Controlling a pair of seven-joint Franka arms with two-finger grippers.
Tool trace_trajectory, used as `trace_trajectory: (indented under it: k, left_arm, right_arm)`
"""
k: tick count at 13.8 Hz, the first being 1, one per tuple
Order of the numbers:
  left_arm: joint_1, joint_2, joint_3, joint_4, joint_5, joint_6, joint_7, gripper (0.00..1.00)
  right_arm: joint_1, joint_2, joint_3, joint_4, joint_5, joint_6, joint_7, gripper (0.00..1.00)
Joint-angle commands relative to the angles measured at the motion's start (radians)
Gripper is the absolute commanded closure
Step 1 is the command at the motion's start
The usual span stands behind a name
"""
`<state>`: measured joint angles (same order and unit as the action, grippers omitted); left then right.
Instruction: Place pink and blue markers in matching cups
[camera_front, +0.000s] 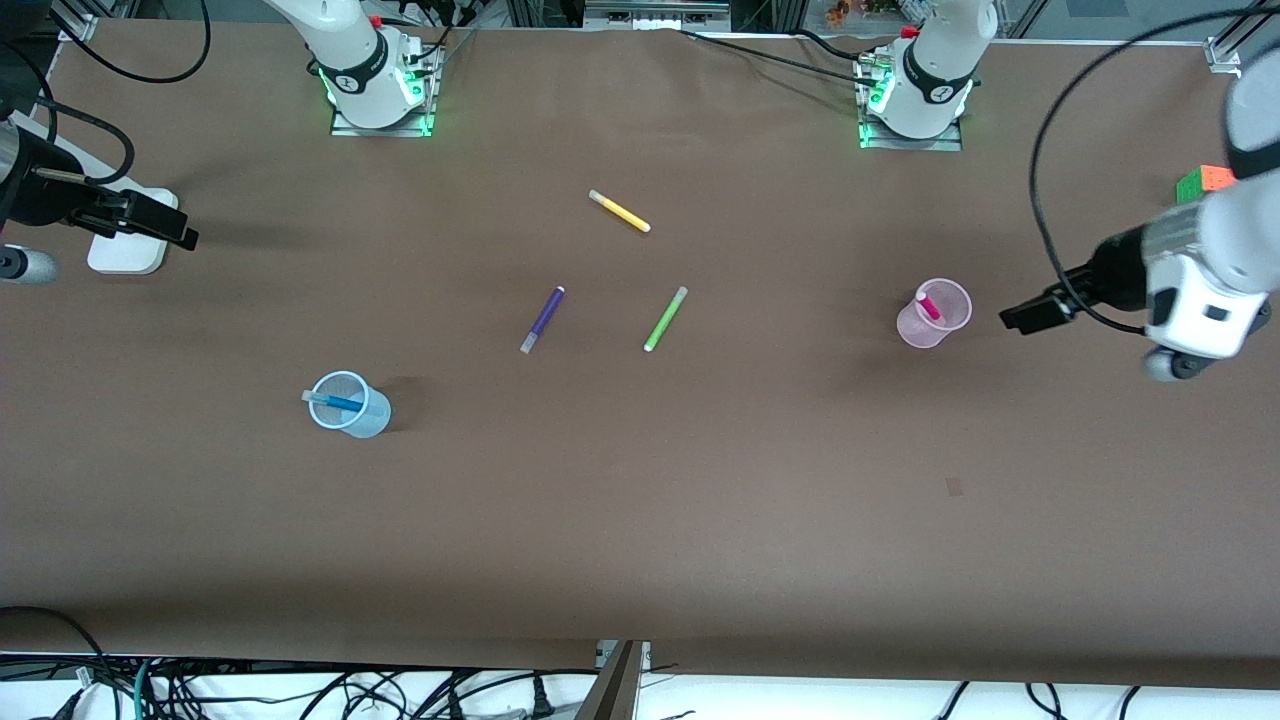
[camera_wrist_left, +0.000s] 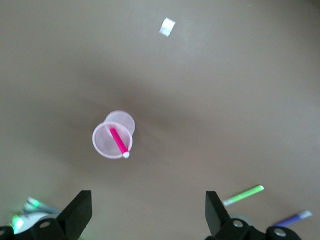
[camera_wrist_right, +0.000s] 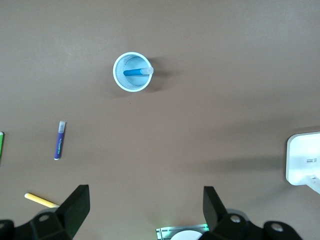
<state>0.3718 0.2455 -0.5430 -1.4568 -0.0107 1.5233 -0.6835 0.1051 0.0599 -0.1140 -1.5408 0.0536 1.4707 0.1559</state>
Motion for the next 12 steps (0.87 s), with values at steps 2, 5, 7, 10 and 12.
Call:
trace_trajectory:
  k: [2, 5, 7, 10, 12]
  left_arm:
    - [-0.036, 0.011, -0.021, 0.035, 0.086, 0.012, 0.117, 0.0]
    - [-0.039, 0.014, -0.02, 0.055, 0.084, 0.018, 0.231, 0.0]
    - [-0.039, 0.015, -0.02, 0.056, 0.087, 0.018, 0.303, 0.0]
    - [-0.039, 0.014, -0.009, 0.058, 0.087, 0.02, 0.354, 0.0]
    - [-0.149, 0.006, 0.073, 0.064, 0.092, 0.012, 0.364, 0.0]
  right_arm:
    - [-0.013, 0.009, 0.013, 0.024, -0.027, -0.02, -0.053, 0.0]
    - [-0.015, 0.009, 0.014, 0.024, -0.024, -0.02, -0.056, 0.0]
    - [-0.015, 0.009, 0.013, 0.024, -0.026, -0.02, -0.059, 0.0]
    - [-0.015, 0.015, 0.013, 0.025, -0.024, -0.018, -0.061, 0.0]
    - [-0.015, 0.017, 0.014, 0.031, -0.024, -0.021, -0.061, 0.0]
